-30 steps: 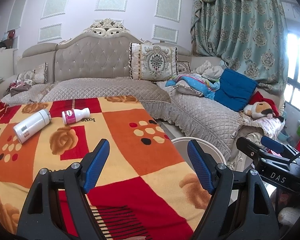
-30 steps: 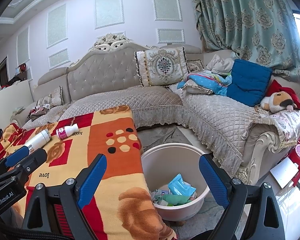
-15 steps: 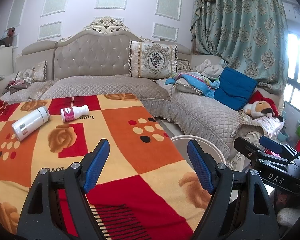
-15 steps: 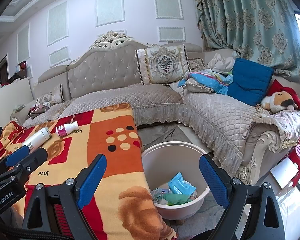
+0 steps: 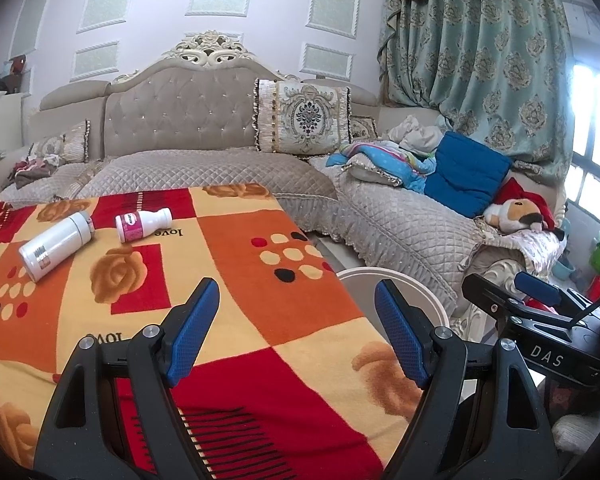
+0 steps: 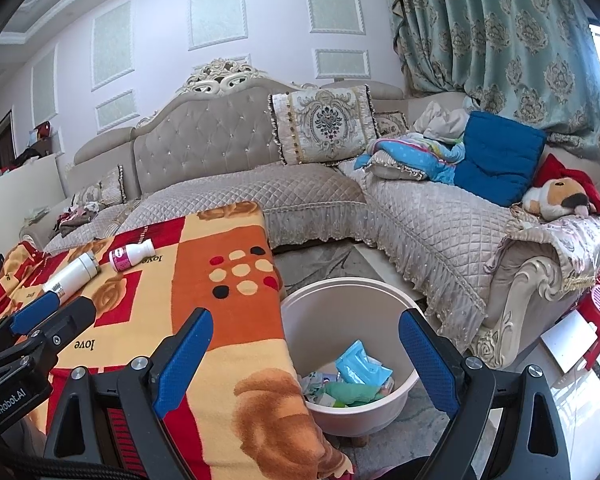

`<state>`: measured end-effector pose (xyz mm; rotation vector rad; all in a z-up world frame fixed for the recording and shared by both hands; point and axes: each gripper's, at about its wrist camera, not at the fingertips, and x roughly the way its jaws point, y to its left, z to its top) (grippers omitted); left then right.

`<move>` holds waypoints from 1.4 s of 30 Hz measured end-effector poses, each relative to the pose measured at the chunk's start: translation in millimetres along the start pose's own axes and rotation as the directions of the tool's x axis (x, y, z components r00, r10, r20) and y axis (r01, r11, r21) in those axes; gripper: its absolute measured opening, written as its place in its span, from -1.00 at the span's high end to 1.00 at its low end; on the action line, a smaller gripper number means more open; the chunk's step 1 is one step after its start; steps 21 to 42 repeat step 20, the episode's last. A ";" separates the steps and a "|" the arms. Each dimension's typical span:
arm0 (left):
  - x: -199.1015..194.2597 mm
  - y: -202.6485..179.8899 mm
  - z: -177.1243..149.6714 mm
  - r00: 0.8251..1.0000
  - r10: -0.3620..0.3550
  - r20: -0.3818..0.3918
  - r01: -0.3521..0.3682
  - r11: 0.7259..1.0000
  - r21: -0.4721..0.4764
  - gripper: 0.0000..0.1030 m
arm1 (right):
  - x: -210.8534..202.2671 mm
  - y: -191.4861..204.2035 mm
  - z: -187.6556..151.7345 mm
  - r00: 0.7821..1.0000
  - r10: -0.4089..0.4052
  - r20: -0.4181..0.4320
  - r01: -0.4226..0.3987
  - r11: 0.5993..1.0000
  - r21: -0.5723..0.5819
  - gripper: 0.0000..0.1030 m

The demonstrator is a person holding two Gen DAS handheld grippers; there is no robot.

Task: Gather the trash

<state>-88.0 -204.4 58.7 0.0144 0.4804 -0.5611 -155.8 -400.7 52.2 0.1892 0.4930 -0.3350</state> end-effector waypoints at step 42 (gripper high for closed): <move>10.3 0.9 -0.4 1.000 -0.006 -0.020 0.006 1.000 0.002 -0.55 | 7.7 -4.9 -5.0 1.000 -0.003 -0.024 0.003 1.000 0.000 -0.80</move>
